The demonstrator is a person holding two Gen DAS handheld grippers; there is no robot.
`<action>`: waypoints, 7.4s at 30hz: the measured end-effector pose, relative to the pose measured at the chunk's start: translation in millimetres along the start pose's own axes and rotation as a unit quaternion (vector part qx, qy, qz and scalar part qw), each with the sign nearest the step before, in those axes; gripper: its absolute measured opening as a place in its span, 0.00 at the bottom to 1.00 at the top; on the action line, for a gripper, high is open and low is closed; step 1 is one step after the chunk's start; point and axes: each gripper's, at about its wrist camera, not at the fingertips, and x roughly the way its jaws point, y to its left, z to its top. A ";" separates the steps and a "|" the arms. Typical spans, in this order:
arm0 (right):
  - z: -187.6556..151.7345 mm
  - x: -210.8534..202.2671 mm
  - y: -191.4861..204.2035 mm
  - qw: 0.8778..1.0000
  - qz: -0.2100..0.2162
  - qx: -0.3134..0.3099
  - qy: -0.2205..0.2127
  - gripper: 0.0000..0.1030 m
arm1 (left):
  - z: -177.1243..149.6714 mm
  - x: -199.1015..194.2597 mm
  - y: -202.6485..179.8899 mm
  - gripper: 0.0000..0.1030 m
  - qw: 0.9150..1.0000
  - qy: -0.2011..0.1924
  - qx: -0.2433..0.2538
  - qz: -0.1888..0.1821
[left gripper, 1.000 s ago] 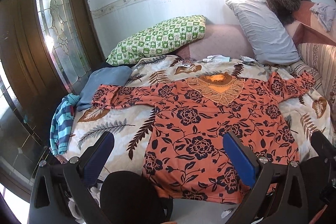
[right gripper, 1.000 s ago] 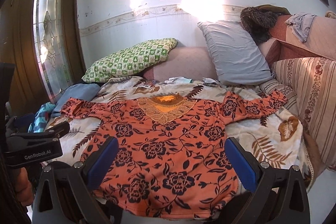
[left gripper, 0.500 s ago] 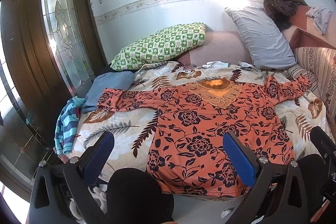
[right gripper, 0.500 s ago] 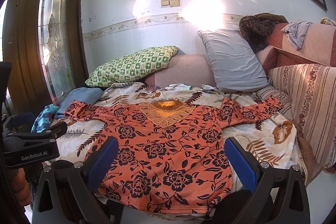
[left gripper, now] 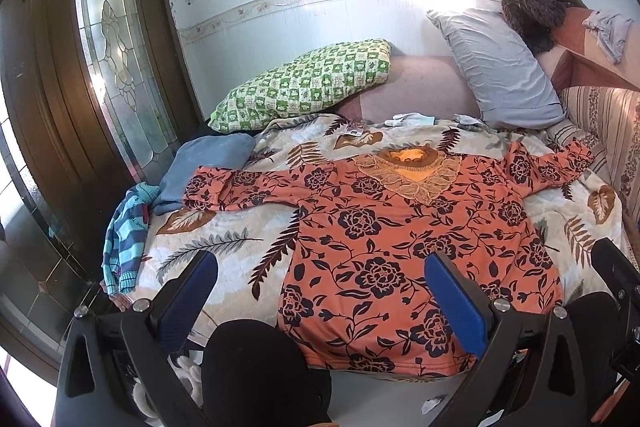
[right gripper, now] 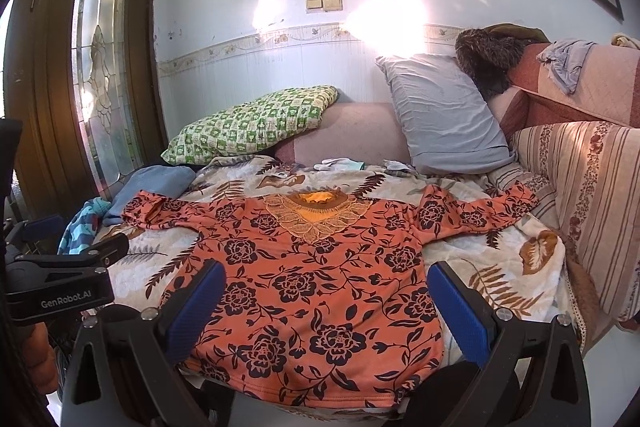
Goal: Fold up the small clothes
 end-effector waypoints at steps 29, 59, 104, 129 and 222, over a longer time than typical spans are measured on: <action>-2.1 28.5 -17.9 1.000 -0.013 0.024 0.016 0.99 | 3.6 32.4 -8.5 1.00 1.000 0.021 0.011 -0.006; -1.2 352.9 -510.6 0.835 -0.071 0.540 0.073 0.80 | 103.9 346.5 -114.1 1.00 0.992 0.106 -0.015 -0.064; 18.4 489.4 65.9 0.873 0.227 0.319 0.290 0.23 | 75.9 361.6 138.2 1.00 0.968 0.098 -0.202 0.109; 32.7 412.2 -98.2 0.918 0.185 0.263 0.232 0.76 | 94.4 356.9 45.1 1.00 0.990 0.075 -0.122 0.014; 21.2 440.7 -120.1 0.896 0.202 0.307 0.249 0.74 | 20.1 446.0 338.1 0.06 0.844 0.195 -0.499 -0.014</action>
